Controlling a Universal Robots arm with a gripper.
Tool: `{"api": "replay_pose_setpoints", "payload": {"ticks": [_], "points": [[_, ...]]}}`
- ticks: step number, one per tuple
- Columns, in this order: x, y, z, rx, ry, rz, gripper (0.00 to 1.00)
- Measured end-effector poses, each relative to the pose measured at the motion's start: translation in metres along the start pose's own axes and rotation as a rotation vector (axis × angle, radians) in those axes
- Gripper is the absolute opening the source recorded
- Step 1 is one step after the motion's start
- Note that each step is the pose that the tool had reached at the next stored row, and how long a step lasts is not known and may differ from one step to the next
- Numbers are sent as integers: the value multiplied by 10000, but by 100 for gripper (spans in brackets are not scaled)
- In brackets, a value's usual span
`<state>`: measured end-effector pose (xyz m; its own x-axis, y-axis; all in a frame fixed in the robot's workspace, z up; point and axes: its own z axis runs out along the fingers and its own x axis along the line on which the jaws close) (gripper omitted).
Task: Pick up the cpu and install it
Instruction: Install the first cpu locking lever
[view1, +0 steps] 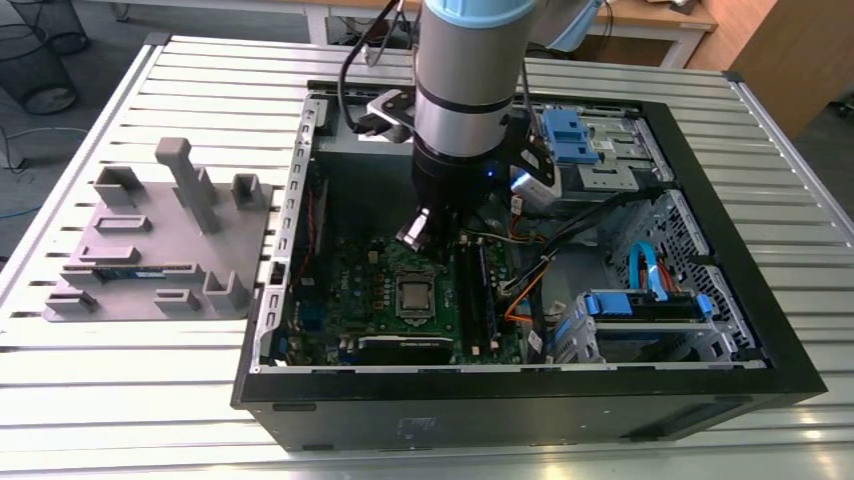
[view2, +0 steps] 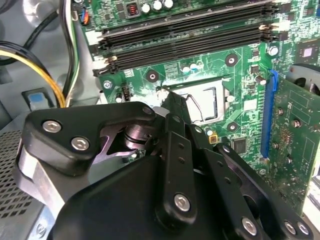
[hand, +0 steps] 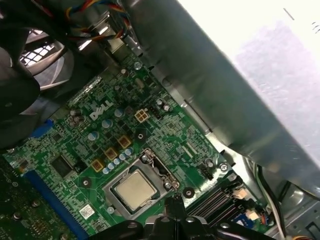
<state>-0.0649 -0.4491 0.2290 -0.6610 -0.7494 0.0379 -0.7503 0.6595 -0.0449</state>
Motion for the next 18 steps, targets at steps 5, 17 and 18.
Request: {"api": "replay_pose_setpoints", "payload": {"ticks": [5,17,18], "points": [[2,4,37,136,159,56,11],[11,3,63,204,244,132,11],[13,1,67,203,246,161,11]]}}
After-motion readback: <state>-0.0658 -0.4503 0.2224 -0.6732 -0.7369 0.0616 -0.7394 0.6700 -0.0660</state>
